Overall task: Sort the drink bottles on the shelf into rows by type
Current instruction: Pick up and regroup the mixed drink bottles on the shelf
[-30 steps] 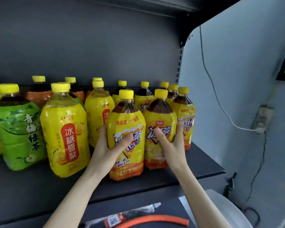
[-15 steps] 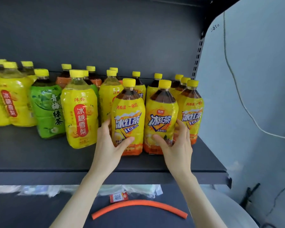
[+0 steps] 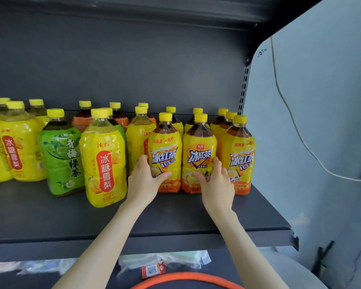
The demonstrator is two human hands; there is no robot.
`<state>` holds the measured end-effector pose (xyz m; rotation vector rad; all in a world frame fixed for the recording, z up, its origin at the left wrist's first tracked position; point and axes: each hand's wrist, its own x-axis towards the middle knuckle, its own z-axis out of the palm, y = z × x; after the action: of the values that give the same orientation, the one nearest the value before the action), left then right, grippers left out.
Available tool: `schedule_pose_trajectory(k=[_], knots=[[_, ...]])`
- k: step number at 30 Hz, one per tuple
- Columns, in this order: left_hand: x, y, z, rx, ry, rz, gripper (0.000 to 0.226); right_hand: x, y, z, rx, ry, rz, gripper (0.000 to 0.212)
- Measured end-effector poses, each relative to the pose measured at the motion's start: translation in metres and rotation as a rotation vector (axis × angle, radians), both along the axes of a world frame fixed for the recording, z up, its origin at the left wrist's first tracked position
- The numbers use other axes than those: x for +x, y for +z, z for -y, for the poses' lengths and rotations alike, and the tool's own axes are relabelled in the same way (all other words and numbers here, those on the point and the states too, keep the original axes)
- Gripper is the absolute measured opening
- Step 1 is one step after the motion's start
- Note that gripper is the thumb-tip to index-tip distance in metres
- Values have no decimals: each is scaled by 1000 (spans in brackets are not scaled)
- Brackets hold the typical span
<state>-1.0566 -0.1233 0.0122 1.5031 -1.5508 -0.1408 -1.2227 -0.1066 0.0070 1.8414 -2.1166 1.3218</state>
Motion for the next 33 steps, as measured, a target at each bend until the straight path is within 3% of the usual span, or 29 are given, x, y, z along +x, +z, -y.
schedule_pose_trajectory(k=[5,16,22,33], knots=[[-3,3,6,12,-24,-20,68,4,6,9,59,-70,-28,69],[-12,1,14,15,28,-22,73,4,1,10,-21,-35,41,67],[-9,-5,13,4,-6,-61,72,1,0,7,18,-108,-122,65],[-7,-1,12,-65,-6,23,87,-2,6,12,58,-80,-221,70]])
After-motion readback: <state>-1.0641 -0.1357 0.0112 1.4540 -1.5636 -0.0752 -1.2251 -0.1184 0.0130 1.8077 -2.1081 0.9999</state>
